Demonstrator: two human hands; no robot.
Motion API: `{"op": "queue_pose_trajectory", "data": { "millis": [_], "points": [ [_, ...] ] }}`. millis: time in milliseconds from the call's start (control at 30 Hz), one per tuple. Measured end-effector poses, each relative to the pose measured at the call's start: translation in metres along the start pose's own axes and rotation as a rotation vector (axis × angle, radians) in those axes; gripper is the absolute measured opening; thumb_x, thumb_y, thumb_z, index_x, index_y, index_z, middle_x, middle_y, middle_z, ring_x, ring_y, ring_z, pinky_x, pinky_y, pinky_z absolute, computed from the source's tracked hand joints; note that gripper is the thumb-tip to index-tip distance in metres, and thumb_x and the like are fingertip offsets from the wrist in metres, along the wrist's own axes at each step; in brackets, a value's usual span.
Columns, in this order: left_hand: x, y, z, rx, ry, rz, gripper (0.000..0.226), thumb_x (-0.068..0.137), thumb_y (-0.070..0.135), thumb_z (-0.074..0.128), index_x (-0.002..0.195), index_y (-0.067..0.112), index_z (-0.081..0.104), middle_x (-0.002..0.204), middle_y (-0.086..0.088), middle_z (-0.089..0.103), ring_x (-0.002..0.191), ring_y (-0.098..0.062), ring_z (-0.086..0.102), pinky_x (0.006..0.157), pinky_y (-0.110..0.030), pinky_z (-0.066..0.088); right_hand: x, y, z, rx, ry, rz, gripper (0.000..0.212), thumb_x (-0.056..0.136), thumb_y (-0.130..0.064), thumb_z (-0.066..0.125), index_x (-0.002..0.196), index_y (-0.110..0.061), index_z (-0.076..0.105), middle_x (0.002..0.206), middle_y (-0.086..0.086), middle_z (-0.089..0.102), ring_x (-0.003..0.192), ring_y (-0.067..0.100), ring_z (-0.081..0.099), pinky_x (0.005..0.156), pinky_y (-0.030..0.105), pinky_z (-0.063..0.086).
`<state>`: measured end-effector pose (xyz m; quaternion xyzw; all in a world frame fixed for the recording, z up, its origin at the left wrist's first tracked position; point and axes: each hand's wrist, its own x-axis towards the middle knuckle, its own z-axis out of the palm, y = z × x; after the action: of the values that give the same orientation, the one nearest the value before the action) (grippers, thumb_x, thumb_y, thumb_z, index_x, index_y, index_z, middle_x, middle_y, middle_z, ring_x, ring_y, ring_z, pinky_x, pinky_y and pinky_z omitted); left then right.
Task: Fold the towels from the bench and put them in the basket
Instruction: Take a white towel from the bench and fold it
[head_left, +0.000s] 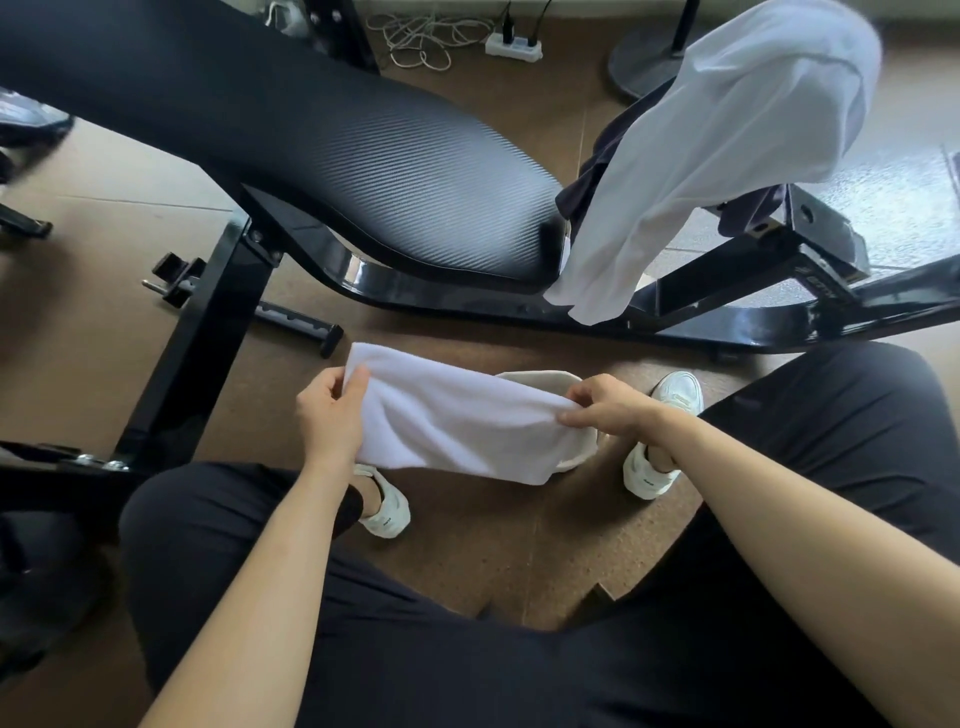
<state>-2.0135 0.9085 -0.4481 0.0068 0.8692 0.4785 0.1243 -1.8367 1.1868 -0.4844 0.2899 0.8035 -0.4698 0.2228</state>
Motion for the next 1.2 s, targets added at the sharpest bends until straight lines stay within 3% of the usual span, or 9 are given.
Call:
{"op": "queue_pose_trajectory", "data": {
  "millis": [133,267,400,633,700,900,1033,1100,1200],
  "points": [
    [0.003,-0.006,0.000,0.069,0.019,-0.048,0.027,0.100,0.030,0.059,0.079,0.013,0.059,0.075,0.000,0.056,0.072,-0.016,0.050,0.066,-0.032,0.041,-0.001,-0.003,-0.002,0.184,0.143,0.008,0.016,0.091,-0.029,0.069,0.089,-0.014,0.070,0.086,-0.001,0.064,0.078,0.012,0.057,0.065,0.025,0.043],
    [-0.004,-0.006,0.005,0.110,-0.010,-0.044,0.026,0.100,0.032,0.059,0.081,0.015,0.058,0.076,0.001,0.056,0.073,-0.016,0.052,0.061,-0.030,0.039,0.001,-0.006,-0.002,0.338,0.274,-0.003,0.012,0.091,-0.026,0.071,0.094,-0.015,0.073,0.093,0.005,0.071,0.082,0.019,0.068,0.070,0.033,0.059],
    [-0.014,-0.001,0.011,0.120,-0.048,-0.001,0.023,0.098,0.035,0.061,0.088,0.015,0.063,0.084,-0.003,0.065,0.080,-0.020,0.061,0.067,-0.036,0.048,-0.004,-0.020,0.002,0.407,0.334,0.014,0.010,0.094,-0.028,0.069,0.097,-0.018,0.072,0.096,0.002,0.072,0.089,0.018,0.072,0.079,0.038,0.063],
    [-0.039,0.009,0.033,0.089,-0.226,0.118,0.013,0.096,0.031,0.066,0.099,0.019,0.067,0.094,0.005,0.070,0.092,-0.014,0.066,0.076,-0.035,0.055,-0.017,-0.040,0.017,0.585,0.254,-0.044,0.015,0.091,-0.012,0.072,0.106,-0.016,0.073,0.096,0.006,0.073,0.090,0.020,0.073,0.076,0.032,0.063],
    [-0.044,0.010,0.040,0.091,-0.273,0.136,0.014,0.096,0.032,0.067,0.102,0.021,0.068,0.097,0.007,0.070,0.095,-0.013,0.066,0.079,-0.036,0.056,-0.017,-0.043,0.023,0.627,0.228,-0.060,0.017,0.089,-0.009,0.073,0.103,-0.018,0.074,0.092,0.005,0.073,0.089,0.021,0.073,0.077,0.036,0.063],
    [-0.056,0.018,0.055,0.146,-0.387,0.203,0.027,0.098,0.030,0.065,0.123,0.020,0.065,0.111,0.006,0.070,0.104,-0.009,0.064,0.080,-0.022,0.052,-0.021,-0.052,0.036,0.610,0.189,-0.114,0.026,0.090,-0.008,0.072,0.116,-0.013,0.070,0.101,0.006,0.073,0.094,0.021,0.074,0.079,0.038,0.064],
    [-0.061,0.017,0.061,0.204,-0.455,0.242,0.036,0.096,0.034,0.066,0.130,0.021,0.062,0.121,0.004,0.069,0.111,-0.013,0.065,0.092,-0.034,0.059,-0.026,-0.060,0.041,0.578,0.159,-0.152,0.026,0.092,-0.009,0.071,0.118,-0.011,0.070,0.106,0.007,0.072,0.097,0.021,0.073,0.079,0.036,0.064],
    [-0.060,0.018,0.063,0.202,-0.467,0.247,0.040,0.094,0.039,0.069,0.129,0.022,0.062,0.120,0.005,0.068,0.111,-0.014,0.065,0.088,-0.030,0.058,-0.028,-0.065,0.041,0.661,0.102,-0.173,0.025,0.092,-0.001,0.065,0.115,-0.007,0.071,0.106,0.013,0.073,0.097,0.026,0.074,0.083,0.039,0.063],
    [-0.060,0.019,0.062,0.203,-0.456,0.231,0.056,0.086,0.050,0.075,0.132,0.024,0.057,0.124,0.010,0.062,0.110,-0.012,0.061,0.084,-0.025,0.055,-0.030,-0.069,0.041,0.804,0.044,-0.147,0.040,0.093,0.009,0.047,0.126,-0.003,0.065,0.112,0.016,0.070,0.097,0.029,0.073,0.089,0.042,0.062]
  ]
}}
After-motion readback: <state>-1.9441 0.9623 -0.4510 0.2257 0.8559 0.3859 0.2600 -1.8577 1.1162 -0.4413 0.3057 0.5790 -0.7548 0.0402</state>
